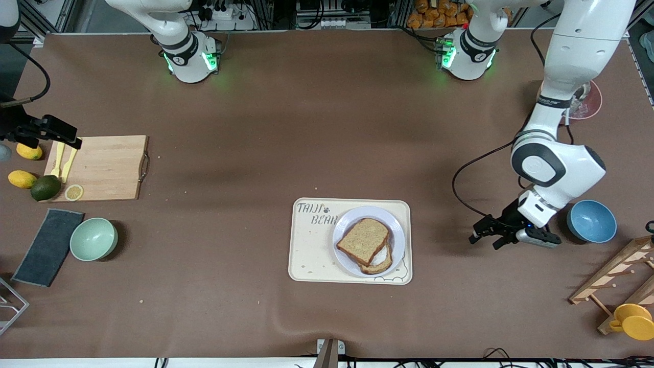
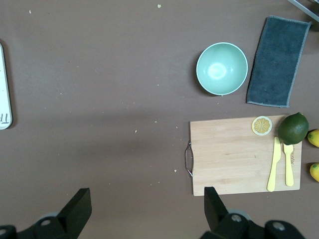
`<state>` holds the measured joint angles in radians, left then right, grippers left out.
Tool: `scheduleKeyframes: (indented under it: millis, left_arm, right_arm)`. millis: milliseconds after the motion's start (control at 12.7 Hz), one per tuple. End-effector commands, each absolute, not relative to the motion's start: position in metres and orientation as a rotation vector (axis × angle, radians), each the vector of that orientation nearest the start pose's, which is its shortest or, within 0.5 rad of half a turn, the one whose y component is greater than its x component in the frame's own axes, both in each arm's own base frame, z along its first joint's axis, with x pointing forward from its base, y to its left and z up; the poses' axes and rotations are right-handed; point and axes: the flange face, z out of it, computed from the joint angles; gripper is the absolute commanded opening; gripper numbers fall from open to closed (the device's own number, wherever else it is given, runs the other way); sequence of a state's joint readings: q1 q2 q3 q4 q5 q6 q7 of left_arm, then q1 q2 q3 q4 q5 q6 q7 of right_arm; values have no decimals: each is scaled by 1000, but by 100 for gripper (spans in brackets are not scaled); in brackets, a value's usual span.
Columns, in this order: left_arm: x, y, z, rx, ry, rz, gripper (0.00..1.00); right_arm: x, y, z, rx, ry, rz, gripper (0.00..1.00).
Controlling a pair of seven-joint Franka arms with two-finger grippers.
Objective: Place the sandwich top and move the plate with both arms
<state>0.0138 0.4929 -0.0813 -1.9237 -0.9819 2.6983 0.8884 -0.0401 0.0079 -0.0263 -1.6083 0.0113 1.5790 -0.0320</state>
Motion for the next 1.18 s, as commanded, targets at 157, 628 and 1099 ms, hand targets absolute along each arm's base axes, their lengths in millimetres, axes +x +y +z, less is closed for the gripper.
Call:
scheduleKeyframes:
  millis: [157, 628, 1099]
  left_arm:
    - [652, 23, 354, -3364, 319, -493, 100]
    - [623, -5, 486, -3251, 191, -349, 100]
    - [567, -61, 606, -3206, 104, -141, 100]
  right_arm:
    - [554, -43, 603, -3133, 84, 60, 100]
    - [554, -43, 603, -3133, 80, 60, 100]
    - [555, -44, 603, -3133, 82, 62, 100]
